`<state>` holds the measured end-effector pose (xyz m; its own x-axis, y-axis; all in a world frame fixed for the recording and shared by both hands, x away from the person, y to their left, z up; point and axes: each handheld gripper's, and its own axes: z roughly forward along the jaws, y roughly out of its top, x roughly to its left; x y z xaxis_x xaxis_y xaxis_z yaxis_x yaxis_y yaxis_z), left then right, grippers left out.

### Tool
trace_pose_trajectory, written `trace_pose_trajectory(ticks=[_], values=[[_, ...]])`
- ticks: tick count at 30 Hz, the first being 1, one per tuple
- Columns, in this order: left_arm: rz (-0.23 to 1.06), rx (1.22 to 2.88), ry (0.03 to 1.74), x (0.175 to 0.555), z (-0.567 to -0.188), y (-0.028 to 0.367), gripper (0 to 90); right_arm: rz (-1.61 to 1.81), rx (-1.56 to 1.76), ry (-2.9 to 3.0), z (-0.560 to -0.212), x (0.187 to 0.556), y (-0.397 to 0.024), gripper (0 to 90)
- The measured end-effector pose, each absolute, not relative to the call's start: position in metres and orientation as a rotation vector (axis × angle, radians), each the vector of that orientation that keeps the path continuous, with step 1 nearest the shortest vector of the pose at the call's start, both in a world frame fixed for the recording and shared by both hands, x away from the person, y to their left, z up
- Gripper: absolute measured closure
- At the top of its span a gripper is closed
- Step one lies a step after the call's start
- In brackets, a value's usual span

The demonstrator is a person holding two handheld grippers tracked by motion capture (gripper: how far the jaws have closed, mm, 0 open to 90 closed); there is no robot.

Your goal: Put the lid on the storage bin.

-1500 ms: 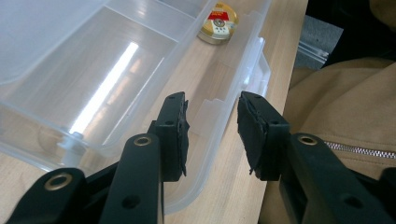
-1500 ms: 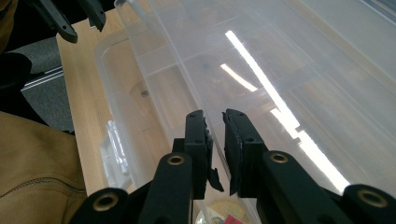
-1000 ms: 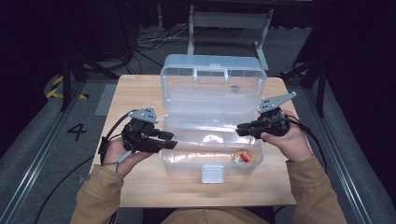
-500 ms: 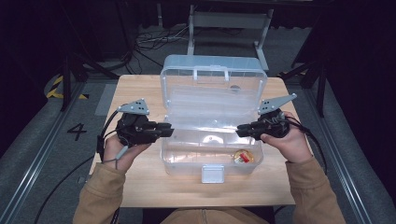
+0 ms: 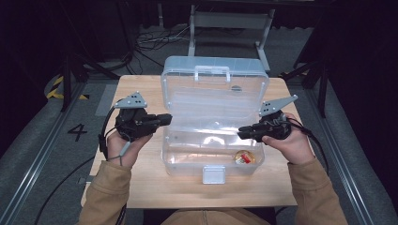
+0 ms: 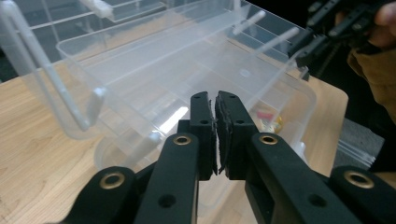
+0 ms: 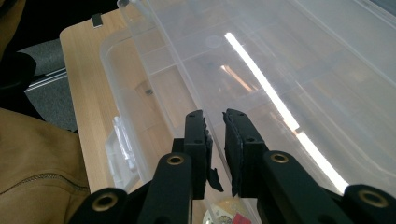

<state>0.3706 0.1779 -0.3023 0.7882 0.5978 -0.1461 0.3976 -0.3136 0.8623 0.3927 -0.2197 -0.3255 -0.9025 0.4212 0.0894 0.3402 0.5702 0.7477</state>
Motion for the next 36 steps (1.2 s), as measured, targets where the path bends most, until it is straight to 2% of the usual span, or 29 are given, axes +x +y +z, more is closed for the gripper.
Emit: trace_pose_trajectory(ticks=[16,36], values=[[0.305,1.827,0.902,0.384,-0.300,0.174,87.0,1.226,0.644,2.722,-0.326,0.390,-0.219,79.7],[0.372,1.787,0.922,0.395,-0.300,0.171,89.4,1.184,0.619,2.773,-0.328,0.387,-0.218,80.4]])
